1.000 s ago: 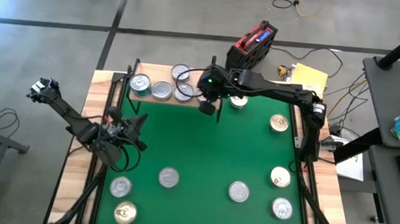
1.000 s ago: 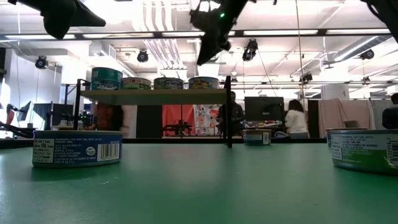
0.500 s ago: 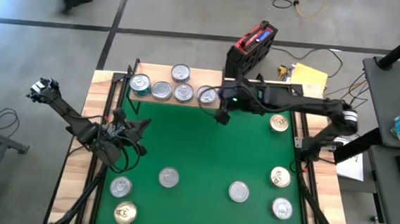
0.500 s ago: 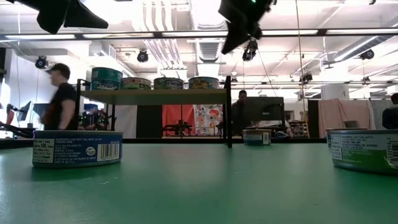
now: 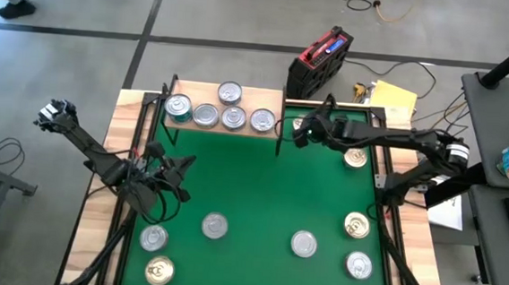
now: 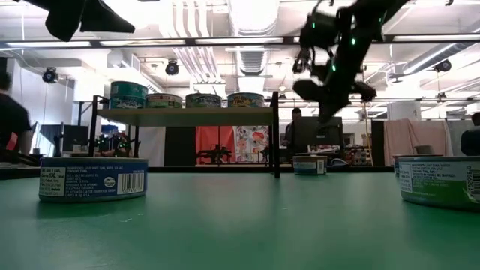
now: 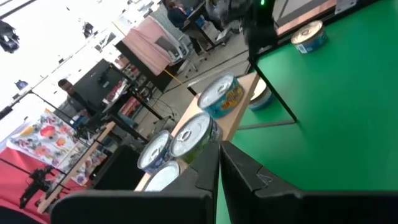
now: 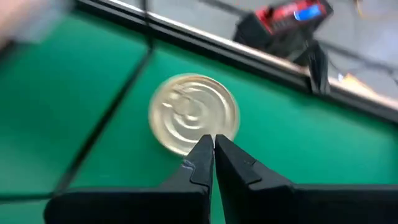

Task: Stack canned seafood by type on shelf
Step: Put the top right blue tuna can on the shelf

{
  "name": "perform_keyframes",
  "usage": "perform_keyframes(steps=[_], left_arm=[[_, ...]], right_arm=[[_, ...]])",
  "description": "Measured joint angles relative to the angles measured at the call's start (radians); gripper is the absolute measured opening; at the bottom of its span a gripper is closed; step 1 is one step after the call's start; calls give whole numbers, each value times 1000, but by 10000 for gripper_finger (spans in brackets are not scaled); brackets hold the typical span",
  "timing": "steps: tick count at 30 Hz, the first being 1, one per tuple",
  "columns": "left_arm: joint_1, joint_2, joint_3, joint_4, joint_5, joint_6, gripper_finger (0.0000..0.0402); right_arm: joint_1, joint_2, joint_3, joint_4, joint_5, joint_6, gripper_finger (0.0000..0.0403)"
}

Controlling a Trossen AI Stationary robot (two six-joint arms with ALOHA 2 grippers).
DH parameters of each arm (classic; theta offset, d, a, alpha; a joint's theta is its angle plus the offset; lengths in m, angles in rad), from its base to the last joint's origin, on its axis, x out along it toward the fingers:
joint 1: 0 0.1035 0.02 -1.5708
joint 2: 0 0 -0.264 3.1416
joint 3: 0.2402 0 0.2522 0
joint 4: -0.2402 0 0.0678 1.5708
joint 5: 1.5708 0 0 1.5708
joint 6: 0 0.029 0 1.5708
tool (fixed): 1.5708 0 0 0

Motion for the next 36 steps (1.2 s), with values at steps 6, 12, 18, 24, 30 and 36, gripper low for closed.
perform_keyframes(steps=[6, 12, 18, 24, 30, 36], left_arm=[[0, 1, 0, 57, -3, 76, 0], [-1, 1, 0, 56, -3, 75, 0], [-1, 1, 0, 56, -4, 73, 0], [-1, 1, 0, 54, -4, 72, 0], [0, 1, 0, 54, -4, 73, 0], [0, 1, 0, 54, -4, 74, 0]], right_arm=[[-111, 14, -54, 91, -147, 11, 9], [-150, 53, -63, 180, -175, 10, 9], [-151, 76, -100, 317, -200, 12, 9], [-159, 76, -184, 434, -192, 59, 9], [-159, 77, -254, 533, -191, 72, 9], [-159, 94, -290, 634, -175, 76, 9]])
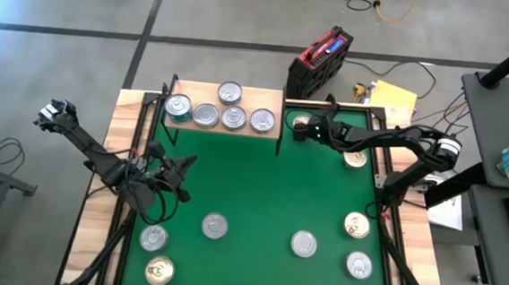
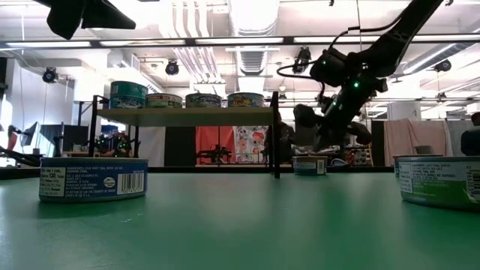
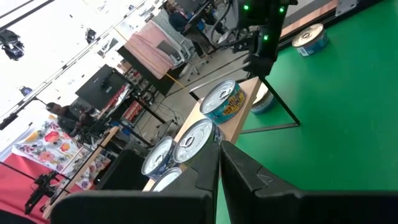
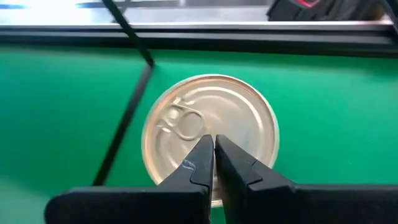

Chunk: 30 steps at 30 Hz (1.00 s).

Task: Stack canned seafood by type on shelf
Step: Put the top right blue tuna can on the shelf

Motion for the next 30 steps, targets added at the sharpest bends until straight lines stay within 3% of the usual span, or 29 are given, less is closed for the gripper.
perform_keyframes(steps=[12, 23, 30], left_arm=[[0, 0, 0, 0, 0, 0, 0], [0, 0, 0, 0, 0, 0, 0], [0, 0, 0, 1, 0, 0, 0]], right_arm=[[15, 56, -16, 26, 6, 40, 9], [86, 11, -17, -21, -199, 97, 9], [145, -22, -5, -99, -217, 132, 9]])
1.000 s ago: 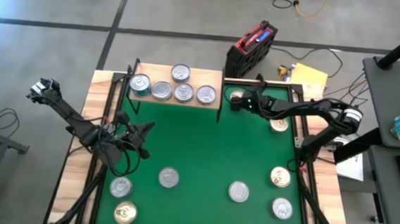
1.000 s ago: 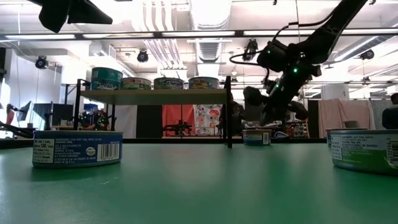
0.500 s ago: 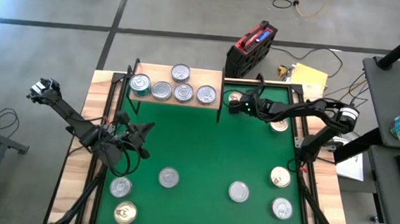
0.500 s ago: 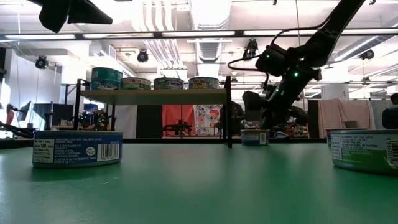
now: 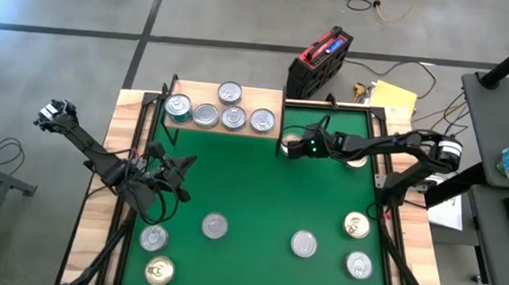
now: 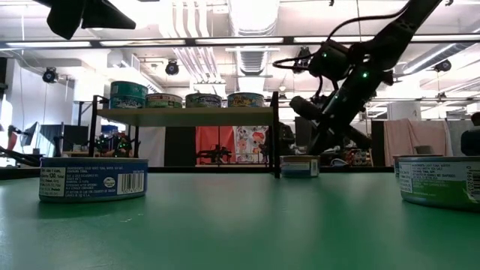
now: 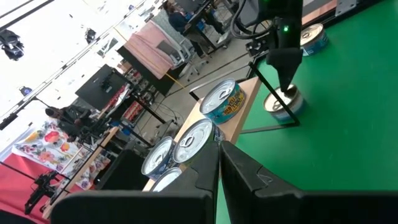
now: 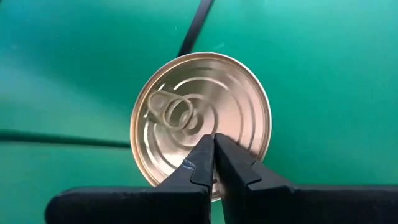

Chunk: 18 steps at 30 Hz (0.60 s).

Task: Stack canned seafood by type on shelf
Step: Put the top right blue tuna can on the shelf

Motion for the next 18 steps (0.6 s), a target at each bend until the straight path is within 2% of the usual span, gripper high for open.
perform_keyframes(steps=[8, 18], left_arm=[[0, 0, 0, 1, 0, 0, 0], [0, 0, 0, 4, 1, -23, 0]], right_arm=[[51, -14, 14, -93, 11, 17, 9], [196, -14, 14, -98, 0, 44, 9]])
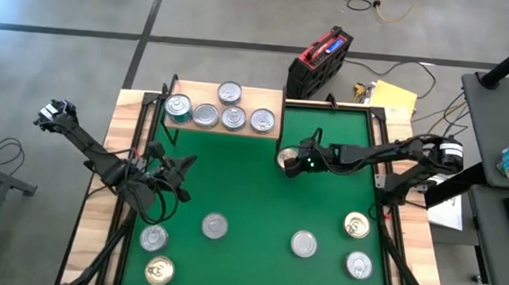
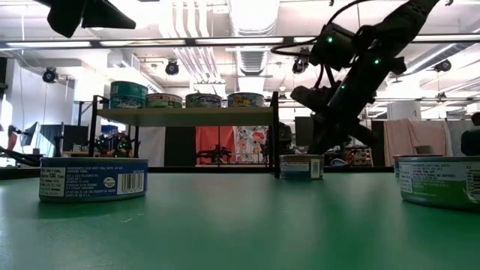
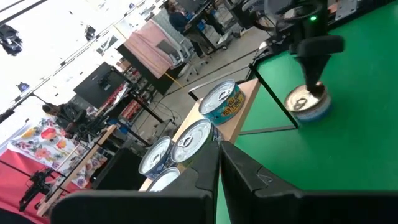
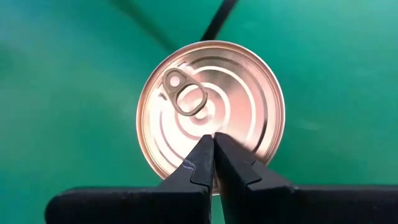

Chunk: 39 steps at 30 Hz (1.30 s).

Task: Stack canned seafood by type on shelf
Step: Put the top right blue tuna can on the shelf

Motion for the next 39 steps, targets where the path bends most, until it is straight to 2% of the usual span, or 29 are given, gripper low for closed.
perform_keyframes(steps=[4, 9, 13, 20, 27, 30, 35, 39], left_arm=[[0, 0, 0, 0, 9, -33, 0], [0, 16, 0, 2, 77, -75, 0], [0, 68, 0, 25, 84, -93, 0], [0, 189, 0, 146, 80, -61, 0], [1, 279, 0, 240, 81, -61, 0], [3, 306, 0, 290, 155, -57, 0], [7, 336, 0, 304, 355, -82, 0], [9, 365, 0, 323, 393, -132, 0]], right_arm=[[70, 0, 0, 0, -1, 39, 9], [161, 1, 0, 6, 21, 93, 9], [220, 2, -1, 6, 66, 126, 9], [262, 27, -2, 70, 59, 126, 9], [277, 107, 0, 255, -44, 88, 9], [280, 146, 26, 293, -86, 60, 9], [307, 214, 159, 185, -137, -38, 9], [331, 231, 273, 37, -101, -120, 9]])
